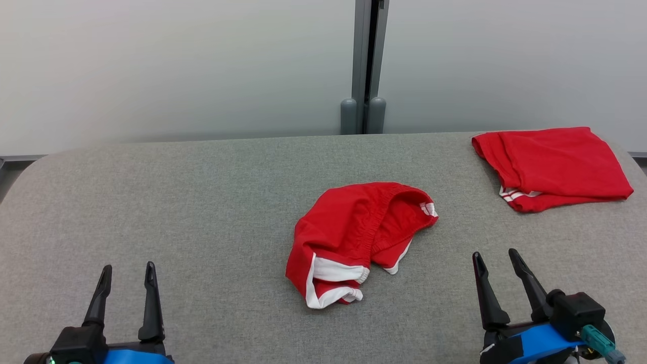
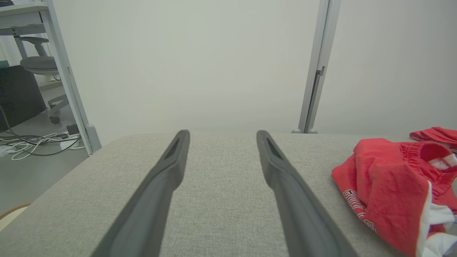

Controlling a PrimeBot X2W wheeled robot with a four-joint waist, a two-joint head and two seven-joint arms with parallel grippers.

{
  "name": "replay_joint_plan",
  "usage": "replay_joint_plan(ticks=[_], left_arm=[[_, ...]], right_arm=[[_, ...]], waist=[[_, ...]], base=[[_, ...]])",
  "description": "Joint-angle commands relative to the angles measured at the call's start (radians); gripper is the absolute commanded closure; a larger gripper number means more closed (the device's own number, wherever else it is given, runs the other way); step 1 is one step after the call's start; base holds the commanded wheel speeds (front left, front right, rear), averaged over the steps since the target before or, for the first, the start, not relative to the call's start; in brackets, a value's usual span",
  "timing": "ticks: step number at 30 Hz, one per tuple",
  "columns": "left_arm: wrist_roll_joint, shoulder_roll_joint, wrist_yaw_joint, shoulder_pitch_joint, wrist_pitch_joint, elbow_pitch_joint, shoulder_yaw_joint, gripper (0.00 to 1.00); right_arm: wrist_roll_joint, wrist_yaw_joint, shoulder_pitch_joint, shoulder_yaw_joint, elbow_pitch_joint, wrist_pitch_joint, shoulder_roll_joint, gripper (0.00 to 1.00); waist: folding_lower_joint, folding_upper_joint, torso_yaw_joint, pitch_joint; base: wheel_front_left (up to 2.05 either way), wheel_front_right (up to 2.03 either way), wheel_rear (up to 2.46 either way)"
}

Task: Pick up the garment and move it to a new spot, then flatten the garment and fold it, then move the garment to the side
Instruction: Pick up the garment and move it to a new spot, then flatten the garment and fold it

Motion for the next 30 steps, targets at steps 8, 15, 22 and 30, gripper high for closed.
replay_joint_plan(ticks=[8, 15, 22, 30], left_arm=[[0.025, -0.009, -0.018, -0.001, -0.005, 0.009, 0.022, 0.00], [0.040, -0.013, -0.026, -0.007, -0.005, 0.004, 0.029, 0.00], [0.048, -0.014, -0.030, -0.014, -0.005, 0.003, 0.034, 0.00], [0.055, -0.016, -0.034, -0.021, -0.005, 0.005, 0.029, 0.00]], right_arm=[[0.002, 0.000, 0.006, -0.001, 0.014, -0.004, -0.002, 0.00], [0.004, 0.000, 0.009, 0.000, 0.021, -0.004, -0.002, 0.00], [0.005, 0.000, 0.007, 0.001, 0.026, -0.004, -0.002, 0.00], [0.013, 0.000, -0.019, 0.020, 0.024, -0.004, -0.002, 0.00]], waist=[[0.0000, 0.0000, -0.001, -0.003], [0.0000, 0.0000, 0.002, -0.002], [0.0000, 0.0000, 0.005, 0.000], [0.0000, 0.0000, 0.018, 0.003]], base=[[0.00, 0.00, 0.00], [0.00, 0.00, 0.00], [0.00, 0.00, 0.00], [0.00, 0.00, 0.00]])
